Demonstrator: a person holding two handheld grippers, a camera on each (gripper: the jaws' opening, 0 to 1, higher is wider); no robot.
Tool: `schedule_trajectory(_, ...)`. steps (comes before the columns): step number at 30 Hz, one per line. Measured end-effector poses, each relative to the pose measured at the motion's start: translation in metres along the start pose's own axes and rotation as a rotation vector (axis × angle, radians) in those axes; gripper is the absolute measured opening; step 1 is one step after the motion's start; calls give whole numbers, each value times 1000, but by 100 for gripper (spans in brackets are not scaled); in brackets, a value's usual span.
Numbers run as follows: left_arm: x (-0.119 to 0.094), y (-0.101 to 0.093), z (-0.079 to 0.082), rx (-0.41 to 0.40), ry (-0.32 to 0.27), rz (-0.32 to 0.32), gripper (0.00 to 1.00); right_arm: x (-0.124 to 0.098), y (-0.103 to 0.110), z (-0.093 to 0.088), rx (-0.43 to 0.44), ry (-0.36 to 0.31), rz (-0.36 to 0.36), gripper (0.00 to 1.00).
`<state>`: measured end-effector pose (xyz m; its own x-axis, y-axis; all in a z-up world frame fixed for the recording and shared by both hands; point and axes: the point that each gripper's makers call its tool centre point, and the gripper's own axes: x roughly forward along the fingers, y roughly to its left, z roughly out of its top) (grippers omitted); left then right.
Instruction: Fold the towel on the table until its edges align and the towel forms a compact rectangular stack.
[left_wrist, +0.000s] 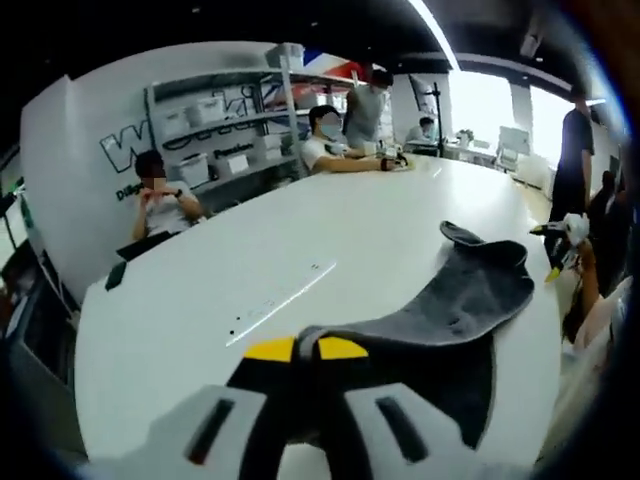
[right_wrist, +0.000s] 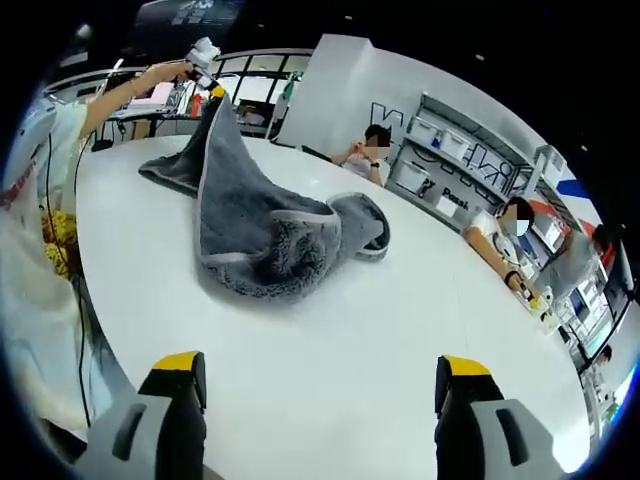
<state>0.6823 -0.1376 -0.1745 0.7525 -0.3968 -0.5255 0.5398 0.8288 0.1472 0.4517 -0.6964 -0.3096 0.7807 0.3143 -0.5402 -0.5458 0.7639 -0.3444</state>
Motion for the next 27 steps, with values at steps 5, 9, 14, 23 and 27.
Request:
schedule_trajectory(5,27,17,-25,8,51,35,7,0,2,0,-5,4,5,99)
schedule_trajectory(9,46,20,-42,19,98,39,8,0,4,-1,-10,12,11,99)
schedule_trajectory(14,69,25,-60,61,148,71,8,0,6,0,-15,15,13,99)
schedule_trajectory(23,93,28,-92,108,252,82,12,-2,9,-3,-19,25,22,99)
schedule_trajectory(27,92,29,-91,72,217,89,18,-3,9,-4,-17,27,21,99)
